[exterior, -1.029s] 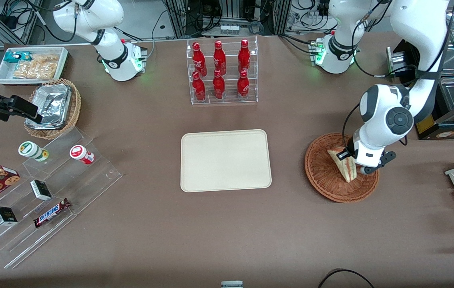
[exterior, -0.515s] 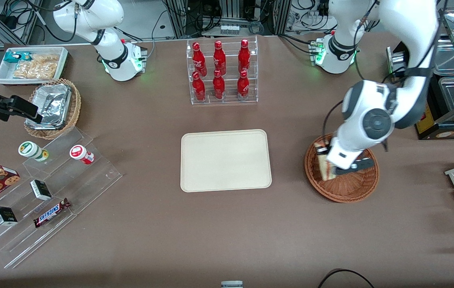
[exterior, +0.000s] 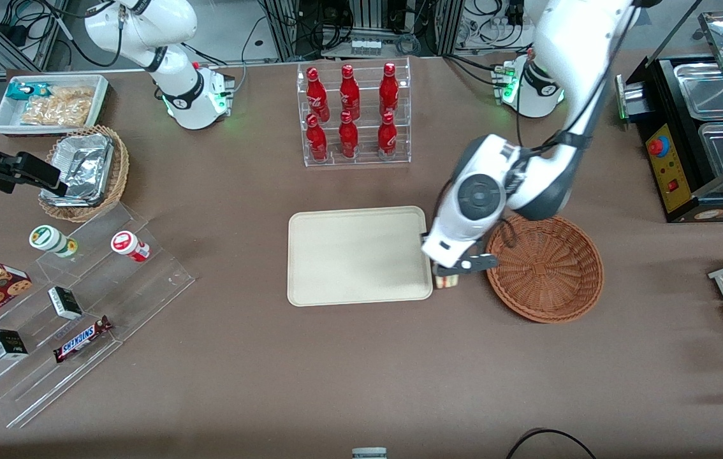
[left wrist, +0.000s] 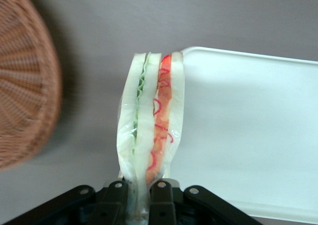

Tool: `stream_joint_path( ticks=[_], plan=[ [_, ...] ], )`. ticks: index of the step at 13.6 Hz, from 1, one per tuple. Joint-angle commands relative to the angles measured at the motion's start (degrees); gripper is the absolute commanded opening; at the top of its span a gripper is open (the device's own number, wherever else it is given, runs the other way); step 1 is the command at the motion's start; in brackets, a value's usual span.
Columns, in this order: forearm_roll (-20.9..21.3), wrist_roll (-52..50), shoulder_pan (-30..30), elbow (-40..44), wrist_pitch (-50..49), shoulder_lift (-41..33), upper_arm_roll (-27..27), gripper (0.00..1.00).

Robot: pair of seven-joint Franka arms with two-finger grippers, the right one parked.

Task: Place sandwich from basket to tray
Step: 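Lift the sandwich and carry it over the beige tray, then lower the sandwich onto the tray and open the left gripper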

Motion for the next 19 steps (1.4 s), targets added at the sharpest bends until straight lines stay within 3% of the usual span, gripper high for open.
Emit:
stream_joint_path(
  ticks=[1,5,9,19],
  plan=[
    [-0.3,-7.5,-5.4,9.9,-1.7,6.7,0.7,0.07],
    [0.4,-15.9,-12.5,18.7,-0.9,14.7,0.8,0.07],
    [0.3,-17.5,-15.3,23.6,0.2,18.8,0.8,0.07],
    [1.0,-11.0,-15.6,21.7,1.6,19.4,0.9,0.07]
  ],
)
